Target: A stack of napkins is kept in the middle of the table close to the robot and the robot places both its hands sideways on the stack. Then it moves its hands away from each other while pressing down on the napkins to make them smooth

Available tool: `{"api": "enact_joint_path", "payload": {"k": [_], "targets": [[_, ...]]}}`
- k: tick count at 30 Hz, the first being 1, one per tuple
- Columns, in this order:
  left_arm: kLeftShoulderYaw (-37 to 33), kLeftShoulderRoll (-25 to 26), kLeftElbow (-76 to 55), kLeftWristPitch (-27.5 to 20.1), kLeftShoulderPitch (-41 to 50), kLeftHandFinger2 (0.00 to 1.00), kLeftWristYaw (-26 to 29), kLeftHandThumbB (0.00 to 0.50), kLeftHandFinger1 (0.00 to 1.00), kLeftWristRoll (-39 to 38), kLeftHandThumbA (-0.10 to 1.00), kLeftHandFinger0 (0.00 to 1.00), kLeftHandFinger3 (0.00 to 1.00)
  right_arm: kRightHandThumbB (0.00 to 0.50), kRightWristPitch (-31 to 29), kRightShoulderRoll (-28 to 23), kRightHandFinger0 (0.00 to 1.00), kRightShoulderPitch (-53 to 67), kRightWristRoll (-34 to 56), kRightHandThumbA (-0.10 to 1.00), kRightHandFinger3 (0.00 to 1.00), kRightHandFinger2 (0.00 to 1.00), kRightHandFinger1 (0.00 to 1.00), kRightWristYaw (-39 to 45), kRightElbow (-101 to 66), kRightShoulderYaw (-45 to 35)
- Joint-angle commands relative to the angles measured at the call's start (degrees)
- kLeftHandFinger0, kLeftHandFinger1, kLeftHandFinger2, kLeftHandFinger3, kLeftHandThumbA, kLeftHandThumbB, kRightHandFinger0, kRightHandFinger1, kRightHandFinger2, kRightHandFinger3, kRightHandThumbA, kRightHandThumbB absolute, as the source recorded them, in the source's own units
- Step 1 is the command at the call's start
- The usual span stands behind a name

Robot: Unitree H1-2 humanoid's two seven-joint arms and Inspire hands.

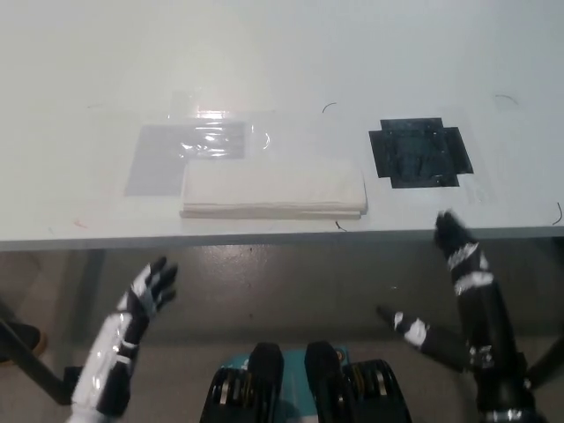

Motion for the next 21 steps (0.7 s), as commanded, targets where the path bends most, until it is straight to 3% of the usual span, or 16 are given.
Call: {"api": "enact_joint_path", "payload": {"k": [1,4,8,9,12,14,21], "targets": [[1.3,0.2,-6.6,0.5,-6.1,1.00,-0.8,0.244,1.00,-4.9,1.00,1.00,1.00,0.248,2.1,1.4,1.00,-5.9,4.5,1.00,1.00,1.00,1.00,0.4,-5.5,-0.3],[2.6,-0.1,-7.8,3.5,-12.5,1.00,-0.1,0.237,1.00,-7.5,1.00,1.00,1.00,0.261,3.5,3.4,1.00,-11.4,6.6,1.00,1.00,1.00,1.00,-0.3,-4.5,-0.6],[3.9,-0.8,-4.2,4.6,-21.4,1.00,0.7,0.258,1.00,-6.9,1.00,1.00,1.00,0.239,6.3,5.1,1.00,-18.3,8.1,1.00,1.00,1.00,1.00,-0.7,-1.5,-1.5],[4.3,-0.7,-3.5,5.7,-23.7,1.00,0.7,0.239,1.00,-6.8,1.00,1.00,1.00,0.231,8.0,5.4,1.00,-20.4,8.8,1.00,1.00,1.00,1.00,-0.8,-0.6,-1.8],[5.4,-1.3,-0.3,9.3,-31.0,1.00,1.5,0.116,1.00,-7.3,1.00,1.00,1.00,0.204,9.9,6.9,1.00,-26.7,9.8,1.00,1.00,1.00,1.00,-0.9,4.1,-2.4],[5.9,-2.9,3.9,10.4,-34.9,1.00,2.9,0.130,1.00,-7.0,1.00,1.00,1.00,0.204,10.4,7.9,1.00,-29.6,10.7,1.00,1.00,1.00,1.00,-1.4,7.0,-3.1],[6.4,-4.8,25.9,3.8,-45.4,1.00,6.5,0.156,1.00,-0.6,1.00,1.00,1.00,0.234,7.4,11.3,1.00,-39.6,9.7,1.00,1.00,1.00,1.00,-3.9,23.4,-6.2]]}}
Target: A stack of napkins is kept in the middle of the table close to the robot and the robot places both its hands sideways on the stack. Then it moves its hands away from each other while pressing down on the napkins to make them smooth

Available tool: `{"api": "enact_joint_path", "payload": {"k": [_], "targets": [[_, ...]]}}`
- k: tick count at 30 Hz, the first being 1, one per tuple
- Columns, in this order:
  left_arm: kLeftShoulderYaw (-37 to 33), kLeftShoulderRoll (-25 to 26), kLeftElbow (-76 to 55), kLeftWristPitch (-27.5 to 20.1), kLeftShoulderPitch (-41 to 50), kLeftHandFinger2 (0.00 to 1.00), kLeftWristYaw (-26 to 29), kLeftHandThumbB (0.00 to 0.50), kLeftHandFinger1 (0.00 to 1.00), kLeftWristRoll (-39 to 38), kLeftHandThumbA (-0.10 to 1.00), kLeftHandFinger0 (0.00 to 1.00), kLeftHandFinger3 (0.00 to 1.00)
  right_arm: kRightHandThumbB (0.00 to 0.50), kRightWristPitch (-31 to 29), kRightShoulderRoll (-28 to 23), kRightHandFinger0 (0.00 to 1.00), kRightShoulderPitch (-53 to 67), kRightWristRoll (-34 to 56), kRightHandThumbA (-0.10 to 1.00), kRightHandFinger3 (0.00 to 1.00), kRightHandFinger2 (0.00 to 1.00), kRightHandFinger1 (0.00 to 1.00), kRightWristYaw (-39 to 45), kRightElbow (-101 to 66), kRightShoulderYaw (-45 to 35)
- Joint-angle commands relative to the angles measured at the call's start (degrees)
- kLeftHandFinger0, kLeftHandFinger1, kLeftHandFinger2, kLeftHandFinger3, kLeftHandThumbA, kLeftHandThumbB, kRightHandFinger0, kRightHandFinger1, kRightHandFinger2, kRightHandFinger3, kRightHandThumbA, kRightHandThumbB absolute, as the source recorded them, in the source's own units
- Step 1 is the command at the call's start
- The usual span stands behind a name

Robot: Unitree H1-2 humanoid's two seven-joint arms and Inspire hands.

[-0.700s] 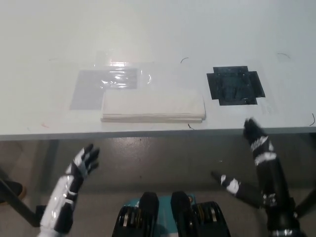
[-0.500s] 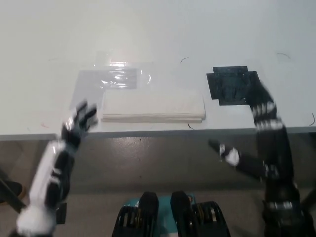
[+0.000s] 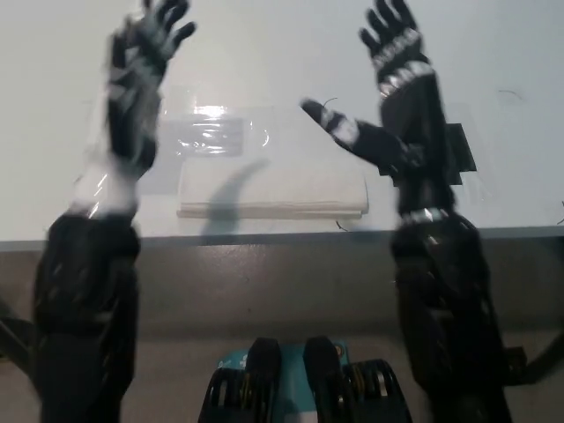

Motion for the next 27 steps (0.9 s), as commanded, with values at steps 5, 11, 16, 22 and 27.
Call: {"api": "enact_joint_path", "payload": {"k": [5,11,16,22,27], "targets": [[0.7,-1.5,18.6,-2.4,-10.5,1.00,5.7,0.255,1.00,3.9,1.00,1.00,1.00,0.181,-6.7,2.8,1.00,-14.0,2.9,1.00,1.00,1.00,1.00,-2.8,22.6,-5.3],[2.9,-2.8,32.7,-4.2,-16.3,1.00,6.3,0.312,1.00,1.2,1.00,1.00,1.00,0.173,-12.1,2.8,1.00,-23.6,6.3,1.00,1.00,1.00,1.00,-2.2,41.5,-10.9],[3.7,-3.8,41.3,-6.7,-19.7,1.00,8.0,0.245,1.00,1.4,1.00,1.00,1.00,0.169,-13.5,2.2,1.00,-28.5,7.9,1.00,1.00,1.00,1.00,-1.2,52.5,-14.3],[2.7,-4.7,49.3,-9.9,-22.1,1.00,9.4,0.220,1.00,3.0,1.00,1.00,1.00,0.163,-14.6,1.7,1.00,-31.1,8.9,1.00,1.00,1.00,1.00,-0.5,59.5,-16.9],[3.7,-5.7,56.6,-11.5,-24.9,1.00,10.4,0.210,1.00,1.8,1.00,1.00,1.00,0.189,-14.4,1.8,1.00,-33.0,11.2,1.00,1.00,1.00,1.00,0.3,63.5,-19.6]]}}
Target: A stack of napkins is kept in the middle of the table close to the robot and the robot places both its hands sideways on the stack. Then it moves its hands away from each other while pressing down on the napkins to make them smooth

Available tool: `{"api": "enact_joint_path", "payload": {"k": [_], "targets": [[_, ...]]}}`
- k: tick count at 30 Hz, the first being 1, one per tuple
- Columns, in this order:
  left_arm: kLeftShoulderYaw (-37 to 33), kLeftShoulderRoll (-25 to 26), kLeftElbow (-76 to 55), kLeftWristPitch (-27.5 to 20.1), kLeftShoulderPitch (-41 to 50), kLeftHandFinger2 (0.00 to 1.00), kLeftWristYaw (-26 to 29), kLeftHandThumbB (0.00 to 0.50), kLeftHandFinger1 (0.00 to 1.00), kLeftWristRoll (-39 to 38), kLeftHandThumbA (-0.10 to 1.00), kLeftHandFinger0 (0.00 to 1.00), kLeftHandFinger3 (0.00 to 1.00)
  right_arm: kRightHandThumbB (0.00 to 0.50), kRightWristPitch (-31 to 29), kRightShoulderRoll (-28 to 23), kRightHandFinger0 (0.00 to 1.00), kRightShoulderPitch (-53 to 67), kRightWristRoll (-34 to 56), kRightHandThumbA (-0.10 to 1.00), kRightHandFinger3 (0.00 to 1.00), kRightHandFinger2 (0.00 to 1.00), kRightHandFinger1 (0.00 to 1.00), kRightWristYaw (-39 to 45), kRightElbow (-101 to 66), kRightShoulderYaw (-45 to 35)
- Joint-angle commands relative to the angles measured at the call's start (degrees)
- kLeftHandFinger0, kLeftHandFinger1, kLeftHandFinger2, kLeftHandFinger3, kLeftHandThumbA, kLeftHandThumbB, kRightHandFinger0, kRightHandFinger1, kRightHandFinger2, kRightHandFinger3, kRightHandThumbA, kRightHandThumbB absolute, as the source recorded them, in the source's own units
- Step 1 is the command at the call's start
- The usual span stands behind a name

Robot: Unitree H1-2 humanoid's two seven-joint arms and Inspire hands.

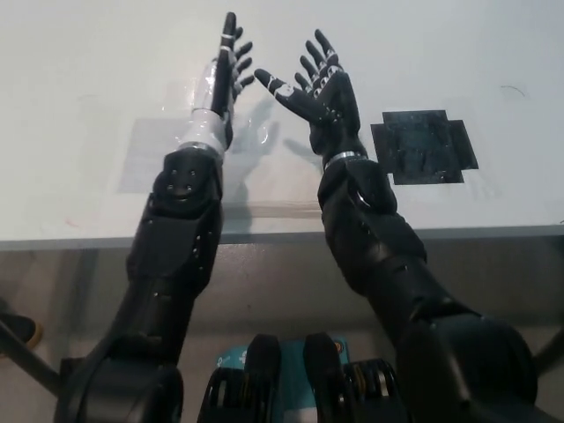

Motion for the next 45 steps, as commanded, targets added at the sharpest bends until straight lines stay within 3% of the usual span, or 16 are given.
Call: {"api": "enact_joint_path", "payload": {"k": [1,7,13,20,22,30,39,45], "targets": [[3.0,-1.4,6.1,-3.7,-6.6,1.00,1.7,0.222,1.00,-3.9,1.00,1.00,1.00,0.216,-2.7,0.4,1.00,-5.7,6.4,1.00,1.00,1.00,1.00,3.3,2.1,-4.7],[7.5,-1.9,13.7,-6.9,-9.0,1.00,1.9,0.163,1.00,-7.2,1.00,1.00,1.00,0.204,-0.7,0.8,1.00,-6.5,12.0,1.00,1.00,1.00,1.00,7.5,4.0,-12.3],[10.5,-2.4,18.2,-8.9,-9.8,1.00,1.7,0.196,1.00,-9.3,1.00,1.00,1.00,0.166,0.2,1.3,1.00,-6.5,13.0,1.00,1.00,1.00,1.00,7.0,5.7,-14.7],[11.0,-2.4,20.4,-10.5,-9.6,1.00,1.2,0.213,1.00,-9.9,1.00,1.00,1.00,0.194,1.0,1.8,1.00,-6.7,13.4,1.00,1.00,1.00,1.00,6.2,6.7,-14.7],[10.9,-2.5,20.2,-10.7,-9.1,1.00,1.1,0.226,1.00,-10.1,1.00,1.00,1.00,0.182,1.6,2.2,1.00,-6.4,14.0,1.00,1.00,1.00,1.00,6.8,6.8,-14.9],[14.1,-2.9,21.1,-12.0,-8.9,1.00,-1.2,0.206,1.00,-14.9,1.00,1.00,1.00,0.201,2.3,3.1,1.00,-5.9,13.7,1.00,1.00,1.00,1.00,6.8,7.1,-13.8],[13.5,-2.6,21.8,-13.5,-9.6,1.00,-1.5,0.223,1.00,-14.7,1.00,1.00,1.00,0.204,3.3,2.9,1.00,-6.5,14.3,1.00,1.00,1.00,1.00,7.3,7.2,-14.1],[11.6,-2.2,23.1,-13.7,-7.4,1.00,-1.4,0.194,1.00,-13.6,1.00,1.00,1.00,0.216,4.2,3.0,1.00,-4.2,14.1,1.00,1.00,1.00,1.00,8.6,7.7,-13.7]]}}
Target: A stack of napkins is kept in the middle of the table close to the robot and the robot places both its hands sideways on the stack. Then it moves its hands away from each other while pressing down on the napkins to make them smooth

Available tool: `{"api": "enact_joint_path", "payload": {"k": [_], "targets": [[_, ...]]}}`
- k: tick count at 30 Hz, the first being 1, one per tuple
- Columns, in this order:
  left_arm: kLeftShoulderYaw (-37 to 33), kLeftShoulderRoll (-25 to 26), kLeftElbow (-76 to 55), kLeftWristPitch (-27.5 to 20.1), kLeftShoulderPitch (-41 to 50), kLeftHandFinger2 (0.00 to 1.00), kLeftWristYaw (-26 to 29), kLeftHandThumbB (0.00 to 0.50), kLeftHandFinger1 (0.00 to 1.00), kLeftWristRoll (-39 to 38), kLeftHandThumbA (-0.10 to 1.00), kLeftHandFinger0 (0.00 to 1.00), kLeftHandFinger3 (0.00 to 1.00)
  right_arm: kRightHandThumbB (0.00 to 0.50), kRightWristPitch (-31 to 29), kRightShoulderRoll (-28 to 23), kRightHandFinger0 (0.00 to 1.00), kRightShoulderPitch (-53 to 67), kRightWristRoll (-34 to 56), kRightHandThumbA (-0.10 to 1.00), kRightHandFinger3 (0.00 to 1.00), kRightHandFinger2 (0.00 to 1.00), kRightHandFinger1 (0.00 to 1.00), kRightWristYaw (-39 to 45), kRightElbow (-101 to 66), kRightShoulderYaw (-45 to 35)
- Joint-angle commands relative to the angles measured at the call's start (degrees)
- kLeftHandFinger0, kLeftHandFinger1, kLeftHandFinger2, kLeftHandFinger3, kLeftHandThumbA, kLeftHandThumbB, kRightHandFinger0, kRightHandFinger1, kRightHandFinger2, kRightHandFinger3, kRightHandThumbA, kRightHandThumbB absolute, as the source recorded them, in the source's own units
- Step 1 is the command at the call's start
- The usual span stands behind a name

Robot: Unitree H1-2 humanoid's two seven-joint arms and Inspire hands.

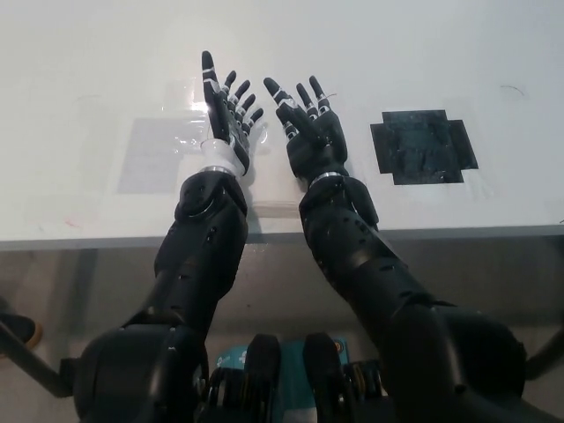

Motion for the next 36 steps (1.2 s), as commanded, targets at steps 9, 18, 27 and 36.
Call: {"api": "enact_joint_path", "payload": {"k": [9,18,27,36], "targets": [[-4.9,0.2,0.3,-1.8,5.8,1.00,-3.7,0.175,1.00,2.5,1.00,1.00,1.00,0.208,2.0,1.2,1.00,4.8,0.9,1.00,1.00,1.00,1.00,6.4,0.6,0.5],[-8.4,0.2,-0.1,-3.9,9.3,1.00,-4.2,0.176,1.00,3.0,1.00,1.00,1.00,0.230,2.9,1.2,1.00,7.3,1.6,1.00,1.00,1.00,1.00,9.2,0.8,0.0],[-9.5,2.4,-2.1,-5.2,11.0,1.00,-6.3,0.200,1.00,2.7,1.00,1.00,1.00,0.221,2.2,-1.8,1.00,9.2,0.7,1.00,1.00,1.00,1.00,9.5,0.6,1.1],[-6.9,6.5,-7.4,-3.2,13.5,1.00,-8.4,0.214,1.00,0.8,1.00,1.00,1.00,0.236,1.2,-5.6,1.00,9.9,1.2,1.00,1.00,1.00,1.00,12.2,-0.5,0.7]]}}
